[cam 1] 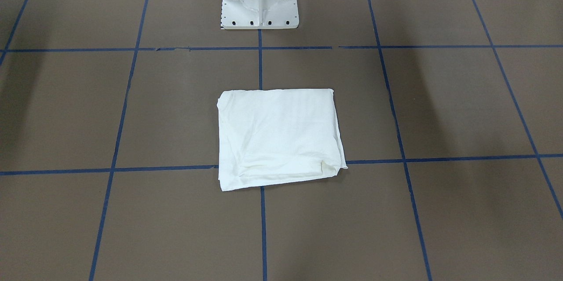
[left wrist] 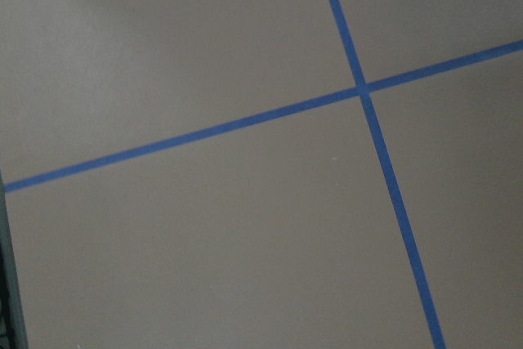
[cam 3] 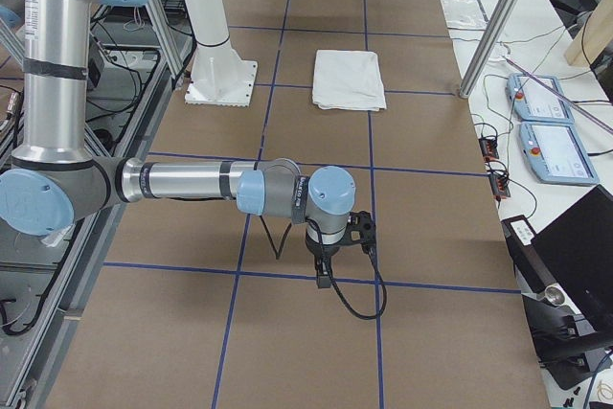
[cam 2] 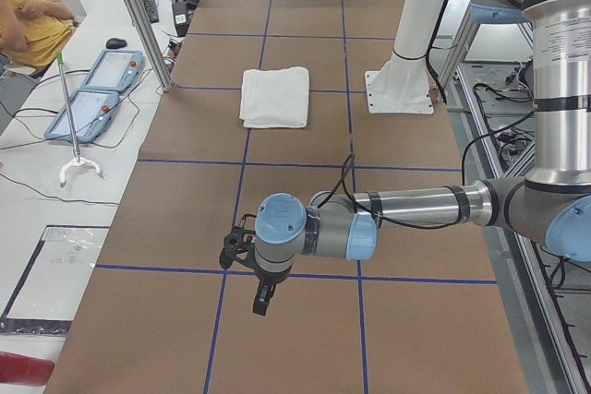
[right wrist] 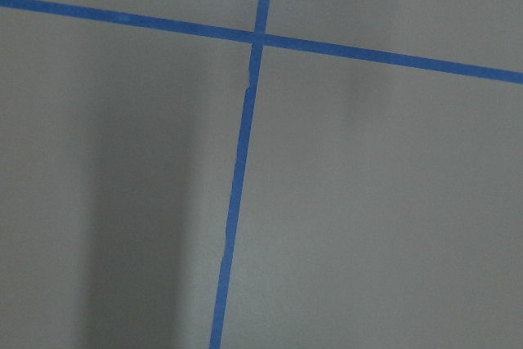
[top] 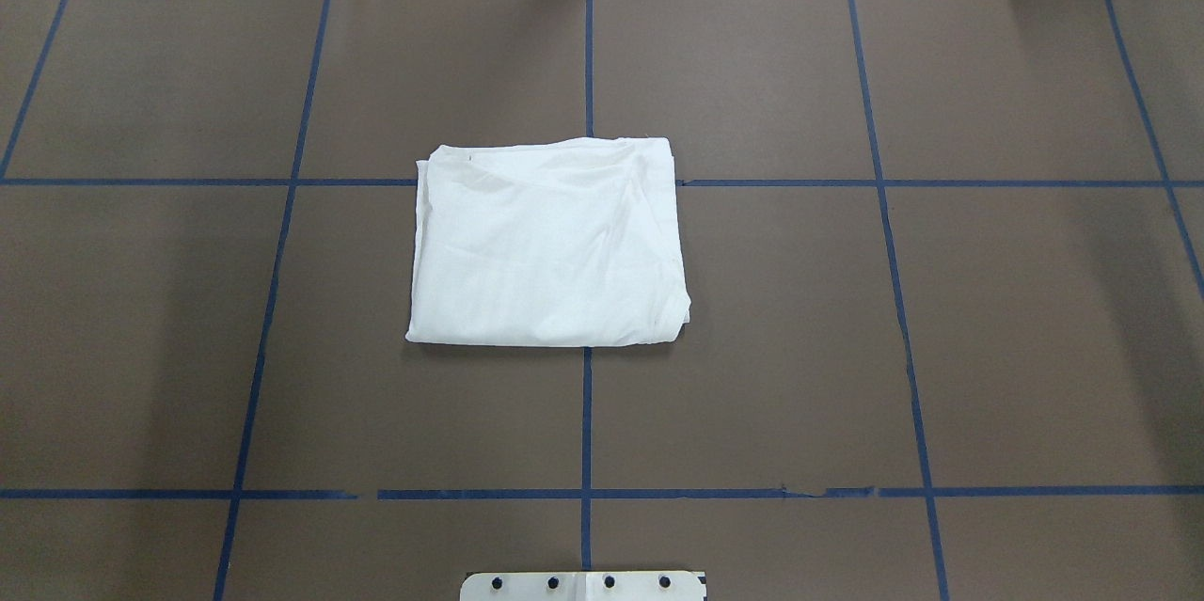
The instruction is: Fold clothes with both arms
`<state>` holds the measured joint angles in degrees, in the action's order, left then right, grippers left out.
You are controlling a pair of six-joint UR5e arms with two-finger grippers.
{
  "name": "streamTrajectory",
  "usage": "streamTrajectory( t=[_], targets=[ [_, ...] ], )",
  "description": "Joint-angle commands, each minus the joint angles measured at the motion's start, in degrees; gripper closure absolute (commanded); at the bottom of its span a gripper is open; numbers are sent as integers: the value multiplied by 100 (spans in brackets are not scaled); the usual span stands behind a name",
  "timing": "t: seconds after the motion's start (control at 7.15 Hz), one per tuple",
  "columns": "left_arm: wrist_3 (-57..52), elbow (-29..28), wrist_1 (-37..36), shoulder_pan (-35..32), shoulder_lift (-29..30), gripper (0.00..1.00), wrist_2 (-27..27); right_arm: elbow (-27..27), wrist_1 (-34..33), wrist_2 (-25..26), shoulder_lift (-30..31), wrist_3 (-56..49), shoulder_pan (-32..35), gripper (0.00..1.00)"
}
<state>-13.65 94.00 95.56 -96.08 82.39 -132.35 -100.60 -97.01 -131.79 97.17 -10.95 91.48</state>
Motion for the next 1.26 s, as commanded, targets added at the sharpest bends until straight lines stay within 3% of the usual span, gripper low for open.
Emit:
streamTrajectory(
  t=[0.0,0.56,1.12],
  targets=[
    [38,432,-1129,1,145,0,-71,-29,7,-30,13,-3,10,0],
    [-15,813,-1329,10,252,0,-28,-381,-29,-4,82,128,2,0],
    [-14,822,-1338,10,216,0,-27,-364,-2,-13,101,120,2,0]
  ],
)
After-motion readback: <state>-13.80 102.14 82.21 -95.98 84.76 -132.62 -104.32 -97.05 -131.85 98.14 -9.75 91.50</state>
